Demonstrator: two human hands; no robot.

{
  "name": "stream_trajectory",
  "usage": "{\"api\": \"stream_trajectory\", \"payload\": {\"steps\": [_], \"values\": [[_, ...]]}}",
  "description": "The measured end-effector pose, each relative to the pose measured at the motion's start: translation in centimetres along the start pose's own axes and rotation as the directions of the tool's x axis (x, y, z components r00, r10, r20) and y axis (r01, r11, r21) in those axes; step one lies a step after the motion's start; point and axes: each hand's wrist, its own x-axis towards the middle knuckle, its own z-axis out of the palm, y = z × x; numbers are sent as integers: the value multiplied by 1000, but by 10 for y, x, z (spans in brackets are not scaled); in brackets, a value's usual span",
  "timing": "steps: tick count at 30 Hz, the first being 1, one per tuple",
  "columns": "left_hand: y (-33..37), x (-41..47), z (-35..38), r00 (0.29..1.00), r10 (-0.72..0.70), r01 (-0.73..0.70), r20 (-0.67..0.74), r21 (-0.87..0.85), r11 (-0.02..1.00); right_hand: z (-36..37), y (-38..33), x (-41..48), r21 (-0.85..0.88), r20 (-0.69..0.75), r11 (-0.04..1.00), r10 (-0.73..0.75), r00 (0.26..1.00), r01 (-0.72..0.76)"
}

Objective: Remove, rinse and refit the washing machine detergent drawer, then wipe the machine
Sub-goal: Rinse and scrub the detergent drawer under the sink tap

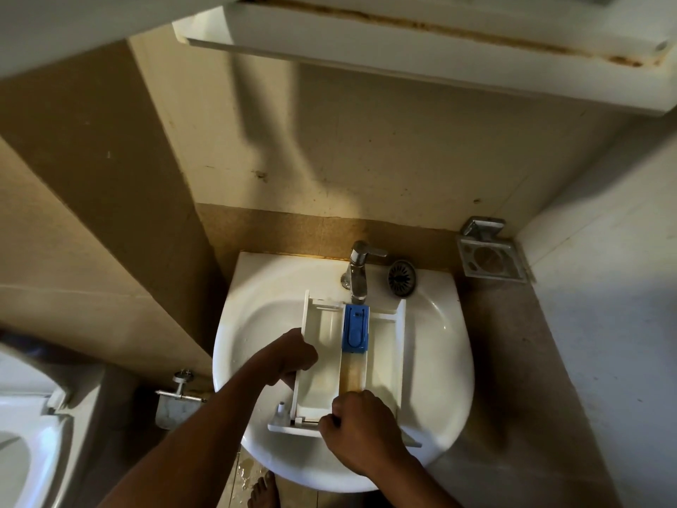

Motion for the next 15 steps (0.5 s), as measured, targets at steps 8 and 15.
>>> {"api": "stream_trajectory", "payload": {"steps": [8, 15], "values": [[1, -4, -1, 1000, 29, -29, -8, 3, 1000, 2, -5, -2, -21, -1, 1000, 15, 1000, -15], [-5, -5, 2, 998, 56, -57, -36, -19, 998, 4, -2, -4, 10, -4, 1000, -2, 1000, 2]]}}
